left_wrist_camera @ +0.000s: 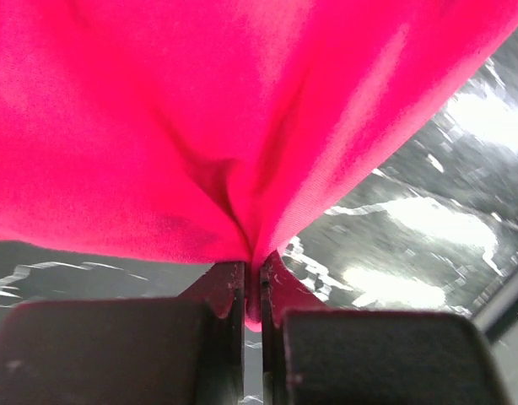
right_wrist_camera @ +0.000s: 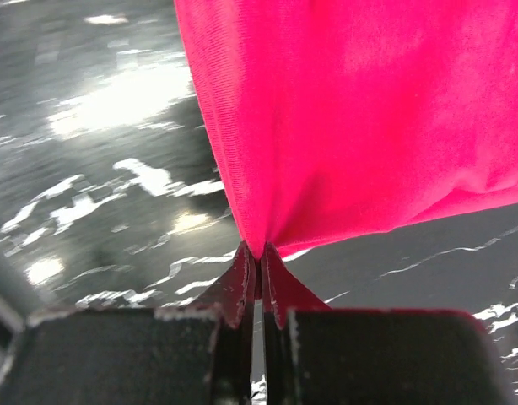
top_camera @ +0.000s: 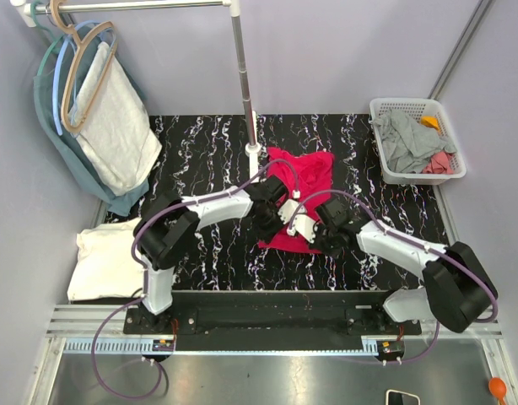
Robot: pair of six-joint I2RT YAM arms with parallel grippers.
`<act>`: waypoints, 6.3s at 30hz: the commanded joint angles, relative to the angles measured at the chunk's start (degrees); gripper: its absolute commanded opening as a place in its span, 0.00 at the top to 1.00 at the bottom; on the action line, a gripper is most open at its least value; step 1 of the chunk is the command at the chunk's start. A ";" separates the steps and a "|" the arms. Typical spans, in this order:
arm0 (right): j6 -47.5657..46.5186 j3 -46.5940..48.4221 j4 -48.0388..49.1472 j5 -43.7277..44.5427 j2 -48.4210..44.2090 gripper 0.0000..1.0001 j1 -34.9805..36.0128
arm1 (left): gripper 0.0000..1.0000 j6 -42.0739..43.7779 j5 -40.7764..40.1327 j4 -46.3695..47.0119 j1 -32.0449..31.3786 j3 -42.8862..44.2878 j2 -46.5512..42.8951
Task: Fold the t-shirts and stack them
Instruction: Fold the tshirt
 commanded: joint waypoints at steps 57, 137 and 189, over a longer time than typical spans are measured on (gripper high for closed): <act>-9.14 33.33 -2.52 8.87 14.82 1.00 -10.65 | 1.00 9.27 -10.21 -9.40 11.94 31.76 7.58; 20.74 41.23 -0.32 5.45 26.95 0.01 -13.21 | 0.01 5.22 -29.19 15.48 17.74 9.01 -5.42; 17.84 22.70 0.12 2.63 28.29 0.00 4.19 | 0.01 7.33 15.89 -10.71 20.38 8.03 -2.35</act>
